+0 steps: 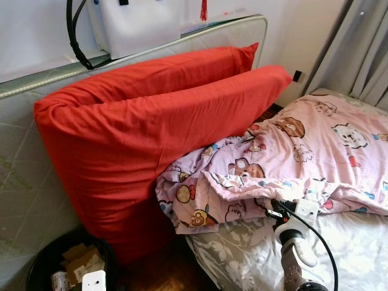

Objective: Clean up the room

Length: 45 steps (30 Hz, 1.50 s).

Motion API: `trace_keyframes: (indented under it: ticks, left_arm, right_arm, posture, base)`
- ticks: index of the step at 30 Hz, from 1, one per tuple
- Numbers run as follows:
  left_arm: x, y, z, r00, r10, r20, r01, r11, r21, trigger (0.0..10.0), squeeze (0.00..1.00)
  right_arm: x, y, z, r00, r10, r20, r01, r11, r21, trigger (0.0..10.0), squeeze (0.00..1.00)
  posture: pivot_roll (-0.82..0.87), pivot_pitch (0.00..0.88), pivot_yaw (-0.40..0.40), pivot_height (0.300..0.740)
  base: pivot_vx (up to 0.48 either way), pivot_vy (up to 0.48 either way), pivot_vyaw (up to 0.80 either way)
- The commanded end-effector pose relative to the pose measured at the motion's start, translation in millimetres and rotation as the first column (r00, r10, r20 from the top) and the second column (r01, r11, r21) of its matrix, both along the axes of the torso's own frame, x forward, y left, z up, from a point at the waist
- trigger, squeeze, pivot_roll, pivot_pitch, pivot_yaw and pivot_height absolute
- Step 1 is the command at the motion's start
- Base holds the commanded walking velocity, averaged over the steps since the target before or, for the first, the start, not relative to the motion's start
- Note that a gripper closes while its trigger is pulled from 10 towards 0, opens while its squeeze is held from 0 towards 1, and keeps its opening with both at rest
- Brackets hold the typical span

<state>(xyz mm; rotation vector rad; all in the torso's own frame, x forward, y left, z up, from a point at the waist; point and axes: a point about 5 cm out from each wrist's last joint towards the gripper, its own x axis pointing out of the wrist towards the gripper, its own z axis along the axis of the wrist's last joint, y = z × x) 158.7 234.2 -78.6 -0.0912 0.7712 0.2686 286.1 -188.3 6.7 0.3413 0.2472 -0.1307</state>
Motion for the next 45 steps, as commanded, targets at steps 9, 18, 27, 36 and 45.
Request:
trace_keyframes:
  ticks: [9,18,27,36,45]
  left_arm:
    - [-13.0,10.4,-5,0.996,0.006,-0.085,-0.006,1.0,0.005,10.0,0.0]
    - [-10.7,12.6,-3,0.998,-0.005,-0.067,0.005,1.0,0.006,10.0,0.0]
    - [-9.8,12.8,-3,0.998,-0.024,-0.066,0.024,1.0,0.006,10.0,0.0]
    - [-9.8,12.5,-3,0.998,-0.023,-0.064,0.023,1.0,0.001,10.0,0.0]
    - [-10.1,12.4,-3,0.998,-0.022,-0.066,0.022,1.0,-0.001,10.0,0.0]
  right_arm:
    - [5.2,3.5,5,1.0,-0.008,0.012,0.009,1.0,-0.009,10.0,0.0]
    - [5.1,-2.3,6,1.0,-0.028,0.01,0.028,0.999,-0.034,10.0,0.0]
    - [5.6,-5.4,6,0.999,-0.045,0.008,0.045,0.998,-0.039,10.0,0.0]
    - [6.3,-8.0,8,0.998,-0.054,0.011,0.055,0.997,-0.045,10.0,0.0]
    - [7.1,-8.3,8,0.998,-0.056,0.013,0.056,0.997,-0.047,10.0,0.0]
  posture:
    - [0.04,0.073,-0.018,0.74]
    - [0.03,0.086,-0.012,0.74]
    - [0.04,0.086,-0.01,0.74]
    - [0.04,0.085,-0.013,0.74]
    - [0.04,0.086,-0.012,0.74]
  base:
    - [0.0,0.0,0.0]
    - [0.0,0.0,0.0]
    - [0.0,0.0,0.0]
    - [0.0,0.0,0.0]
    - [0.0,0.0,0.0]
